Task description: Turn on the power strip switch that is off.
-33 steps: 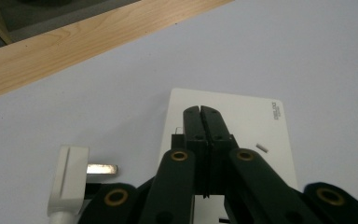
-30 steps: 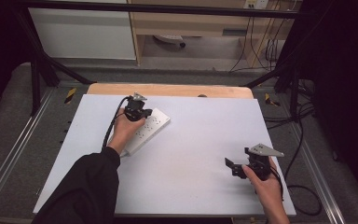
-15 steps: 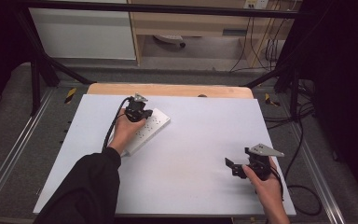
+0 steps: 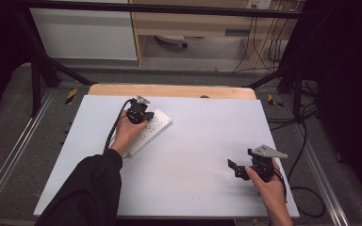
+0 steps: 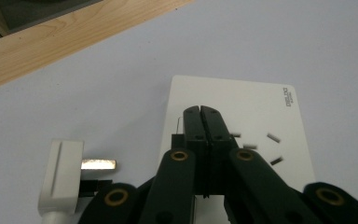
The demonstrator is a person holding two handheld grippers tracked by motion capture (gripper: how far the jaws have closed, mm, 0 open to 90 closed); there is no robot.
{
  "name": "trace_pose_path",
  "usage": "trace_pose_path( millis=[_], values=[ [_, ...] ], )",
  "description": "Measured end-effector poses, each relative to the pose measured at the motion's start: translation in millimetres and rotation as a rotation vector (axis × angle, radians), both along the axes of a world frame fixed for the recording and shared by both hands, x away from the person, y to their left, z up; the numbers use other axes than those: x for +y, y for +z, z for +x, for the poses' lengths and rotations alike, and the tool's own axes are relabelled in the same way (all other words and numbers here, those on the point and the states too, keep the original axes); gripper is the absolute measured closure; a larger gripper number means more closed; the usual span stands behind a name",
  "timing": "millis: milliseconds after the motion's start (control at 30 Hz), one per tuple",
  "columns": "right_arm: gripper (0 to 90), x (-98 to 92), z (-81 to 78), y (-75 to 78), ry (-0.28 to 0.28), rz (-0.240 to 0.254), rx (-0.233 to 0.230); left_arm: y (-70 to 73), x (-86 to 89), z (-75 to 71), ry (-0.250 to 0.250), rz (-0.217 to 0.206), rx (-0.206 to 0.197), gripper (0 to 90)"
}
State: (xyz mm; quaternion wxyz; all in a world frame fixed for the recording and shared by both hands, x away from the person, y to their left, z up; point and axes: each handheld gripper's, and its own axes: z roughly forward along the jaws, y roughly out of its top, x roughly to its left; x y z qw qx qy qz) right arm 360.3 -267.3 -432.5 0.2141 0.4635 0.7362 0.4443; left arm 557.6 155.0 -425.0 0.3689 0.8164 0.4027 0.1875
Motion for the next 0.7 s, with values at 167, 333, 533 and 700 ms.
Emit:
trace_pose_path(
  millis=[167,333,533,700],
  values=[
    [4.6,-0.5,0.0,0.3,-0.001,0.0,-0.003,-2.4,1.0,-0.4,0.003,-0.004,-0.003,90.0],
    [4.6,0.0,0.1,0.2,0.0,-0.001,-0.001,-2.0,2.3,-0.4,-0.001,0.005,-0.005,90.0],
    [4.6,-0.3,0.1,0.2,0.0,-0.002,-0.003,-2.4,6.0,-0.3,0.008,0.0,-0.011,90.0],
    [4.6,0.0,-0.1,0.3,-0.001,-0.001,-0.001,-2.2,8.2,-1.4,0.007,-0.003,-0.008,90.0]
  ],
)
